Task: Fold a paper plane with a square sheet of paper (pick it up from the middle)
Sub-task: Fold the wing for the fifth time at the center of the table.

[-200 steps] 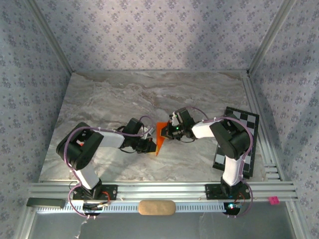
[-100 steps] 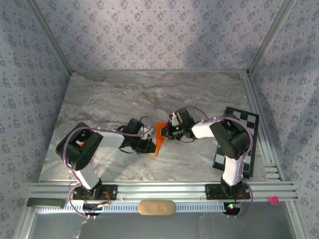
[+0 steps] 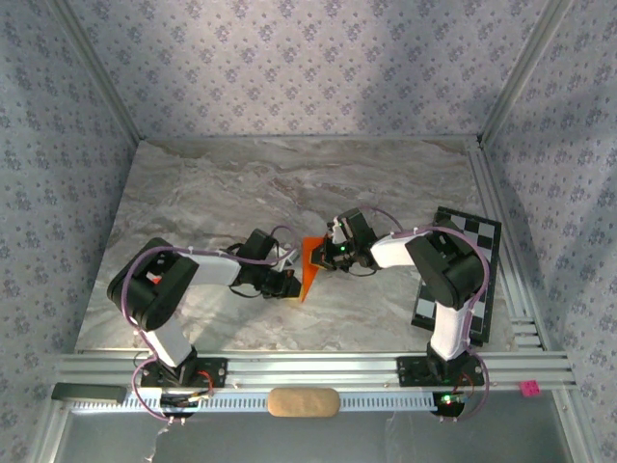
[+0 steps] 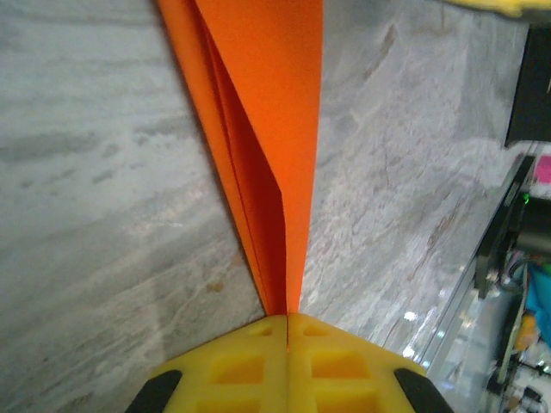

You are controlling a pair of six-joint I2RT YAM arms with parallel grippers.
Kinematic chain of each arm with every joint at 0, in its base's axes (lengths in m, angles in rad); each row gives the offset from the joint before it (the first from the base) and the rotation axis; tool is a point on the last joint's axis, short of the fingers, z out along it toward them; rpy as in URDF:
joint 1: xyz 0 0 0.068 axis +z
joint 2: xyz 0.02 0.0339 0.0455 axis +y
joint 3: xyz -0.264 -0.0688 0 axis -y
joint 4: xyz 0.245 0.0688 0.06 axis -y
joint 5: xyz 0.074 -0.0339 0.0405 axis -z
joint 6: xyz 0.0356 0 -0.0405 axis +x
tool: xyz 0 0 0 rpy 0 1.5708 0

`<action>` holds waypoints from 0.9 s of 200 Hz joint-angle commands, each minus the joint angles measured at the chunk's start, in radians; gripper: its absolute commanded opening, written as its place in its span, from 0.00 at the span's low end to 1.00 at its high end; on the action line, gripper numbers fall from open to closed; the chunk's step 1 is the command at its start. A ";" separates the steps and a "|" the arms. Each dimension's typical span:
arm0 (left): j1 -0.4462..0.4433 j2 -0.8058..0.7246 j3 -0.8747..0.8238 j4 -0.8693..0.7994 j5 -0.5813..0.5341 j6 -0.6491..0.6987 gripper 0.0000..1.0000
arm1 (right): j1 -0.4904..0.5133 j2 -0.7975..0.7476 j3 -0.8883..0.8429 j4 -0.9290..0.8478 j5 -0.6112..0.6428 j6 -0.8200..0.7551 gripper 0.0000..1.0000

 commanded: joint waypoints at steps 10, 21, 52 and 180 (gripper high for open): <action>-0.017 0.003 -0.013 -0.133 0.006 0.031 0.00 | -0.005 0.035 -0.015 -0.117 0.096 -0.006 0.05; -0.020 0.005 -0.010 -0.139 0.008 0.039 0.00 | -0.004 0.037 -0.015 -0.117 0.094 -0.006 0.05; -0.022 -0.039 -0.030 -0.136 -0.028 0.032 0.08 | -0.005 0.037 -0.016 -0.114 0.095 -0.006 0.05; -0.003 -0.221 0.043 0.056 -0.074 -0.182 0.07 | -0.001 0.040 -0.011 -0.111 0.097 0.000 0.05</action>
